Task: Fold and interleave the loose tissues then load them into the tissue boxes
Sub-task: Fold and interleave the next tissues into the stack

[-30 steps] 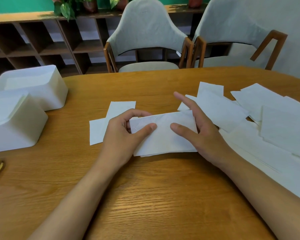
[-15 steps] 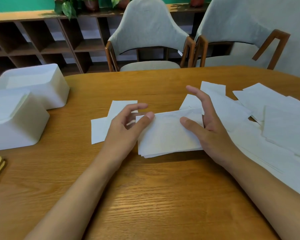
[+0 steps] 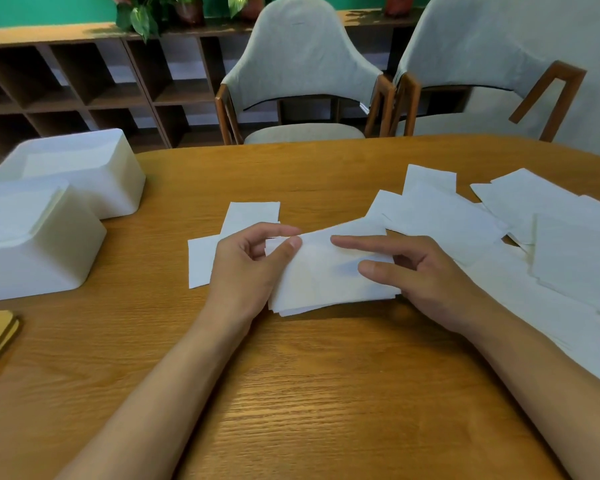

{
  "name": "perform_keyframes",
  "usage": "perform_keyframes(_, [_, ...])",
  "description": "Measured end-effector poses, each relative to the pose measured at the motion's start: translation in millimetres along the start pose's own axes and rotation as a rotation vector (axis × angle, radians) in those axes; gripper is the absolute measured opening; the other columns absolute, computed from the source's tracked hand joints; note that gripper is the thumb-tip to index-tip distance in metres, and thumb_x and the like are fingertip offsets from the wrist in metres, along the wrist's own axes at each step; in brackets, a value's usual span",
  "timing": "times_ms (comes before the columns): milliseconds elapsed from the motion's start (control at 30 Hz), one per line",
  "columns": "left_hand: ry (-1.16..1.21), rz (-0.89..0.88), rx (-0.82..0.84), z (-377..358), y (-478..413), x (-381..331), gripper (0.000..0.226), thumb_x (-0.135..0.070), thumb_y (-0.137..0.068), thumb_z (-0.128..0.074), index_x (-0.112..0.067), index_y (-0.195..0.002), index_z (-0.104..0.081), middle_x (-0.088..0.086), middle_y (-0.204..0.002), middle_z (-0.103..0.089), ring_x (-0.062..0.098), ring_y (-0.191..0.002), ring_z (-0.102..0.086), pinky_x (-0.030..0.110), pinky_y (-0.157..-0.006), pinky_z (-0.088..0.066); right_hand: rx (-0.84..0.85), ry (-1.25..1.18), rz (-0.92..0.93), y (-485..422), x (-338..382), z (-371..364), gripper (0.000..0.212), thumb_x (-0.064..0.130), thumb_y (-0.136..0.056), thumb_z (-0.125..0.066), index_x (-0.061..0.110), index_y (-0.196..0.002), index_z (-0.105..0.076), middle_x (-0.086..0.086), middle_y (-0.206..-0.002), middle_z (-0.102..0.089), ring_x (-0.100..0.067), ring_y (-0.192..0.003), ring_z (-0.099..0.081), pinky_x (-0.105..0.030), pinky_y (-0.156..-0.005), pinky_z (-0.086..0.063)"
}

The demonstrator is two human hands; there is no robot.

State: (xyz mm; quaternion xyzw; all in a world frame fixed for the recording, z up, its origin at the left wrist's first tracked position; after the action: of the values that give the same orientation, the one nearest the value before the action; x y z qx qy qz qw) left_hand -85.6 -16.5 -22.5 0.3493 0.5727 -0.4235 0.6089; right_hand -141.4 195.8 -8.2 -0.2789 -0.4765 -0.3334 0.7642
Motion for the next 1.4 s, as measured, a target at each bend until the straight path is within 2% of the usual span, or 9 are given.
perform_keyframes(133, [-0.018, -0.019, 0.06, 0, -1, 0, 0.007, -0.018, -0.095, -0.075, -0.018, -0.101, -0.08, -0.017, -0.054, -0.057, 0.004, -0.057, -0.053, 0.016, -0.055, -0.041, -0.013, -0.052, -0.026, 0, 1, 0, 0.031, 0.044, -0.087, -0.062, 0.051, -0.116, -0.071, 0.033, -0.118, -0.063, 0.007, -0.108, -0.054, -0.005, -0.083, -0.044])
perform_keyframes(267, [-0.088, -0.068, 0.112, -4, 0, -2, 0.007, -0.022, -0.097, -0.073, -0.022, -0.1, -0.079, -0.016, -0.058, -0.056, 0.005, -0.059, -0.051, 0.018, -0.057, -0.039, -0.102, -0.005, -0.076, -4, -8, 2, 0.027, 0.039, -0.094, -0.064, 0.055, -0.115, -0.07, 0.036, -0.113, -0.06, 0.008, -0.103, -0.054, -0.016, -0.076, -0.05])
perform_keyframes(467, [-0.566, -0.364, -0.093, 18, -8, -7, 0.016, -0.028, -0.096, -0.074, -0.026, -0.111, -0.073, -0.016, -0.109, -0.07, 0.0, -0.103, -0.062, 0.013, -0.083, -0.047, -0.208, 0.049, -0.058, -6, -10, 12, 0.028, 0.027, -0.098, -0.063, 0.049, -0.113, -0.071, 0.049, -0.111, -0.053, 0.026, -0.105, -0.044, 0.003, -0.078, -0.039])
perform_keyframes(567, [-0.754, -0.324, -0.103, 26, -17, 3, 0.03, -0.032, -0.092, -0.077, -0.025, -0.12, -0.07, -0.011, -0.128, -0.064, 0.002, -0.115, -0.055, 0.006, -0.094, -0.034, -0.197, 0.024, -0.053, -6, -9, 13, 0.03, 0.024, -0.099, -0.062, 0.05, -0.113, -0.069, 0.053, -0.106, -0.053, 0.024, -0.101, -0.047, 0.0, -0.078, -0.043])
perform_keyframes(633, [-0.802, -0.25, -0.075, 27, -21, 11, 0.04, -0.039, -0.09, -0.078, -0.026, -0.126, -0.067, -0.009, -0.137, -0.062, 0.011, -0.127, -0.055, 0.018, -0.099, -0.036, -0.176, 0.038, -0.066, -6, -9, 13, 0.029, 0.026, -0.099, -0.062, 0.051, -0.11, -0.07, 0.056, -0.104, -0.052, 0.026, -0.098, -0.046, 0.0, -0.076, -0.042])
perform_keyframes(900, [-0.841, -0.149, -0.043, 25, -16, 3, 0.04, -0.046, -0.083, -0.082, -0.031, -0.117, -0.07, -0.014, -0.126, -0.068, 0.012, -0.124, -0.055, 0.022, -0.087, -0.033, -0.227, 0.091, -0.12, -6, -16, 22, 0.022, 0.024, -0.097, -0.065, 0.042, -0.096, -0.077, 0.047, -0.096, -0.062, 0.032, -0.095, -0.043, 0.001, -0.077, -0.036])
perform_keyframes(1067, [-0.823, -0.213, 0.041, 16, -9, -1, 0.027, -0.034, -0.08, -0.081, -0.029, -0.106, -0.074, -0.013, -0.096, -0.072, 0.006, -0.085, -0.056, 0.013, -0.069, -0.036, -0.36, 0.098, -0.164, -8, -24, 33, 0.021, 0.024, -0.097, -0.065, 0.041, -0.095, -0.078, 0.035, -0.112, -0.059, 0.017, -0.104, -0.047, -0.013, -0.086, -0.035])
perform_keyframes(1267, [-0.803, -0.271, 0.21, 12, -5, -4, 0.02, -0.025, -0.09, -0.074, -0.029, -0.109, -0.08, -0.018, -0.131, -0.069, -0.005, -0.121, -0.059, -0.009, -0.087, -0.026, -0.447, 0.058, -0.133, -7, -23, 46, 0.023, 0.022, -0.098, -0.064, 0.039, -0.092, -0.078, 0.048, -0.093, -0.061, 0.029, -0.097, -0.044, -0.013, -0.083, -0.033])
perform_keyframes(1400, [-0.809, -0.255, 0.277, 12, -4, -5, 0.033, -0.014, -0.092, -0.065, -0.031, -0.117, -0.079, -0.021, -0.14, -0.063, -0.01, -0.131, -0.049, 0.004, -0.102, -0.033, -0.481, 0.038, -0.126, -6, -25, 47, 0.025, 0.02, -0.095, -0.066, 0.04, -0.094, -0.079, 0.036, -0.107, -0.066, 0.024, -0.104, -0.046, -0.012, -0.087, -0.032])
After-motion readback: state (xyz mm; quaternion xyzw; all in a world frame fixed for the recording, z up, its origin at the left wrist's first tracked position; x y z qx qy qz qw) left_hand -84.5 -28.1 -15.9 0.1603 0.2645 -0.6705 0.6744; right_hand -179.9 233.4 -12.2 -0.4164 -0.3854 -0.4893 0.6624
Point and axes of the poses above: each hand's wrist, its own y-axis away from the middle knuckle, its own z-axis out of the back of the hand, x = y × z, the point moved 4 cm from there along -y, towards the middle knuckle
